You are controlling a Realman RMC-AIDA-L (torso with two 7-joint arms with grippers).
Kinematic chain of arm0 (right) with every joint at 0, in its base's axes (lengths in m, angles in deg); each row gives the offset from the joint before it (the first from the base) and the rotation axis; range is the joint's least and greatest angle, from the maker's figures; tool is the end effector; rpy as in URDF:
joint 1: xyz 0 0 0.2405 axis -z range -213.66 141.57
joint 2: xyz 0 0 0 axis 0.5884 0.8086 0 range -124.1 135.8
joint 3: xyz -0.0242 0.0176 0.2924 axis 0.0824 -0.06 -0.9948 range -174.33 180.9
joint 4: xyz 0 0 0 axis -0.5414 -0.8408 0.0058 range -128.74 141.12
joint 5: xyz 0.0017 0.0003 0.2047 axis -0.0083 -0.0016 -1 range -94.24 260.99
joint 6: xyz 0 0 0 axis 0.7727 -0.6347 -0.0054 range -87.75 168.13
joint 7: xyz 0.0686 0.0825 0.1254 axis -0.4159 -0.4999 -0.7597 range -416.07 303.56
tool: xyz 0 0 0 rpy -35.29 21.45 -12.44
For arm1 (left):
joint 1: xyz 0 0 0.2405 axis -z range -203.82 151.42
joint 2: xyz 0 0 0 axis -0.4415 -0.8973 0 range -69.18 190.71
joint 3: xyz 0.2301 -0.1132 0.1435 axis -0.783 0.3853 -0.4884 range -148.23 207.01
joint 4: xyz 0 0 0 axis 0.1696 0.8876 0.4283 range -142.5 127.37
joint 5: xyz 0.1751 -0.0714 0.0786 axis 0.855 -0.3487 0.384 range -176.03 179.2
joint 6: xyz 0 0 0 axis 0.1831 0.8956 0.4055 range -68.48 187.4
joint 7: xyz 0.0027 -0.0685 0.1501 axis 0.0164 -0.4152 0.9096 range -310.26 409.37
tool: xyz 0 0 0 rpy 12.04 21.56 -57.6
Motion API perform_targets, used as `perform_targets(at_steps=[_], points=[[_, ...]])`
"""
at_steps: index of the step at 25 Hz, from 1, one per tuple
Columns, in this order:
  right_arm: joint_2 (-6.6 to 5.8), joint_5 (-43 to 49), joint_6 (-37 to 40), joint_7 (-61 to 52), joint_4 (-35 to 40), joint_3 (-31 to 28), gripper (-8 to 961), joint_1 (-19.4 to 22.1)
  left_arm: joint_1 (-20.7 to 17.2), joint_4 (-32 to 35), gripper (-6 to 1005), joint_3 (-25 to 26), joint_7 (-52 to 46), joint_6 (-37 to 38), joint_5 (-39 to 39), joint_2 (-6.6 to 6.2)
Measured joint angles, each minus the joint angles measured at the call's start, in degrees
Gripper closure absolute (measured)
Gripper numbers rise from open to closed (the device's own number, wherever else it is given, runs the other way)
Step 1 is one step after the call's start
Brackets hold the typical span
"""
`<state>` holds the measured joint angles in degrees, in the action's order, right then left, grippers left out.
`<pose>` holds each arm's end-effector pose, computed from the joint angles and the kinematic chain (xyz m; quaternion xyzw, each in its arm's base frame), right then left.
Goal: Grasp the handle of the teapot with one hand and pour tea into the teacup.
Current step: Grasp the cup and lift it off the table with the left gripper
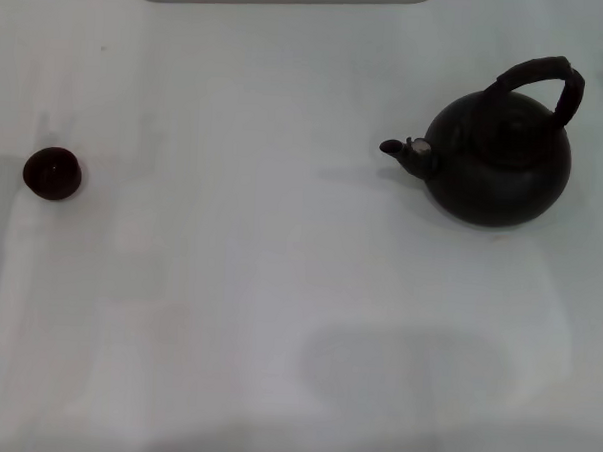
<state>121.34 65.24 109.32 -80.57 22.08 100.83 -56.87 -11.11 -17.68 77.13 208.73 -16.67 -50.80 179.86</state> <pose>0.3584 0.3691 0.0399 -0.6201 0.2513 0.4115 0.6189 -0.3875 0.2995 -0.0107 -0.6072 -0.3137 -0.3823 0.6218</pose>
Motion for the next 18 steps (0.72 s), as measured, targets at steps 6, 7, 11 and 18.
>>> perform_targets(at_steps=[6, 7, 11, 18], points=[[0.05, -0.16, -5.99, -0.01, -0.42, -0.31, 83, 0.11, 0.10, 0.01, 123, -0.02, 0.00, 0.10, -0.01, 0.00], [0.05, -0.16, -5.99, -0.02, -0.42, -0.36, 83, 0.17, 0.12, 0.01, 123, -0.02, 0.00, 0.05, -0.01, -0.01], [0.07, -0.19, -5.82, -0.03, -0.43, -0.42, 82, 0.28, 0.36, -0.02, 123, -0.02, 0.04, -1.12, -0.01, -0.06], [0.09, -0.23, -5.72, -0.03, -0.43, -0.35, 82, 0.34, 0.59, 0.00, 124, -0.01, 0.03, -1.38, 0.00, -0.09]])
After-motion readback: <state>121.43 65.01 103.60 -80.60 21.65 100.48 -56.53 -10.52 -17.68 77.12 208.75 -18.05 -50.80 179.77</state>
